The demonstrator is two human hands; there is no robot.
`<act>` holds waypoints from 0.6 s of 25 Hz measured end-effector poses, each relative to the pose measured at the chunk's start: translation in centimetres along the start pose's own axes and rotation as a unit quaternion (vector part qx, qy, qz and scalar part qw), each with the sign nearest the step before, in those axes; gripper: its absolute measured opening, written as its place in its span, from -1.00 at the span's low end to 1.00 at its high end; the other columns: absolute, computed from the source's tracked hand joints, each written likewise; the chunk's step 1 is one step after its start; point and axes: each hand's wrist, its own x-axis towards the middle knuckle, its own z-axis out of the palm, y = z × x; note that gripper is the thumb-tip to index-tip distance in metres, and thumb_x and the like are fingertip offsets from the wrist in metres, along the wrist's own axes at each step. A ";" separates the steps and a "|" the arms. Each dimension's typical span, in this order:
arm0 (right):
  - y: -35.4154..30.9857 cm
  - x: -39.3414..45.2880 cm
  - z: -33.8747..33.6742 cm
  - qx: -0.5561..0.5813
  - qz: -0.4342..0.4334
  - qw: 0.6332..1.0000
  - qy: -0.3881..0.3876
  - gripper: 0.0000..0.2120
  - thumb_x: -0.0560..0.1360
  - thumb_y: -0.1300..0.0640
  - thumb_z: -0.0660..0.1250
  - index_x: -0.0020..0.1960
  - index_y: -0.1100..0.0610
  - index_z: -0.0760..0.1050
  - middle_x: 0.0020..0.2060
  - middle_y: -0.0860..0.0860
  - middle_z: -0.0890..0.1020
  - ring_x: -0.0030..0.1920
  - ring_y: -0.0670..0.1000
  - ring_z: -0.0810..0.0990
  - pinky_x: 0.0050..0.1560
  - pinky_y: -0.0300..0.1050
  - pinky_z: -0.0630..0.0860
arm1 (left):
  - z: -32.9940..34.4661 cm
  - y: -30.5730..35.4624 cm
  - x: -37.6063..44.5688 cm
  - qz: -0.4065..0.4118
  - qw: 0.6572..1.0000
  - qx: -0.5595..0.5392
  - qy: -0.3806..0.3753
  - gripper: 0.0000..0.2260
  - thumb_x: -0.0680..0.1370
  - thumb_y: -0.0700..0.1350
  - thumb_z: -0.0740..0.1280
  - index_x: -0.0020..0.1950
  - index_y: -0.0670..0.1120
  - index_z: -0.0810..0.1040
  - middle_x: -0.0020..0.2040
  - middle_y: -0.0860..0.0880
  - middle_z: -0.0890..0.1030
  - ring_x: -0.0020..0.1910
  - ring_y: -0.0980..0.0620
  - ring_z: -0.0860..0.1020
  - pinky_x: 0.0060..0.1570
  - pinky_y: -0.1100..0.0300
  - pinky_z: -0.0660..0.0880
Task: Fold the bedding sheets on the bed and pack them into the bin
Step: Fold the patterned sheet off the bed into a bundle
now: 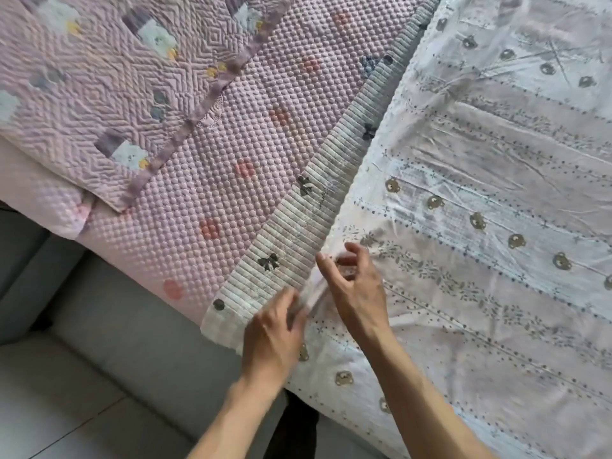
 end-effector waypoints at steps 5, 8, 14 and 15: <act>0.5 1.2 -4.1 -0.136 0.044 0.979 0.144 -0.69 0.62 -0.04 0.19 0.04 0.21 0.48 -0.24 0.12 0.56 -0.24 0.11 0.54 -0.22 -0.12 0.38 | 3.2 5.2 -6.9 0.090 0.994 -0.026 -0.053 -0.86 0.48 -0.09 0.46 -0.05 0.03 0.52 -0.25 0.14 0.57 -0.31 0.16 0.52 -0.30 0.39 0.31; 4.1 0.6 -8.7 -0.087 0.068 0.974 0.199 -0.65 0.63 -0.02 0.15 -0.09 0.18 0.60 -0.30 0.16 0.61 -0.26 0.19 0.59 -0.26 -0.06 0.43 | 5.5 7.1 -9.5 0.008 0.992 0.002 -0.126 -0.84 0.52 0.00 0.33 -0.11 0.06 0.34 -0.30 0.12 0.47 -0.28 0.03 0.52 -0.33 0.16 0.40; 12.0 -4.2 -18.2 0.152 0.111 0.969 0.161 -0.62 0.64 -0.03 0.23 -0.32 0.08 0.46 -0.48 -0.06 0.41 -0.42 -0.04 0.37 -0.35 -0.11 0.27 | 10.2 13.1 -18.0 -0.031 0.978 0.043 -0.200 -0.86 0.54 -0.05 0.19 0.08 0.10 0.43 -0.16 0.10 0.49 -0.05 0.00 0.58 -0.11 0.18 0.43; 13.4 -4.9 -20.0 0.164 0.119 0.966 0.164 -0.63 0.63 -0.04 0.24 -0.30 0.09 0.47 -0.45 -0.06 0.42 -0.40 -0.04 0.38 -0.32 -0.11 0.28 | 11.6 14.2 -19.6 -0.040 0.977 0.031 -0.208 -0.83 0.53 -0.05 0.21 0.10 0.12 0.45 -0.10 0.09 0.55 -0.02 0.01 0.59 -0.07 0.20 0.44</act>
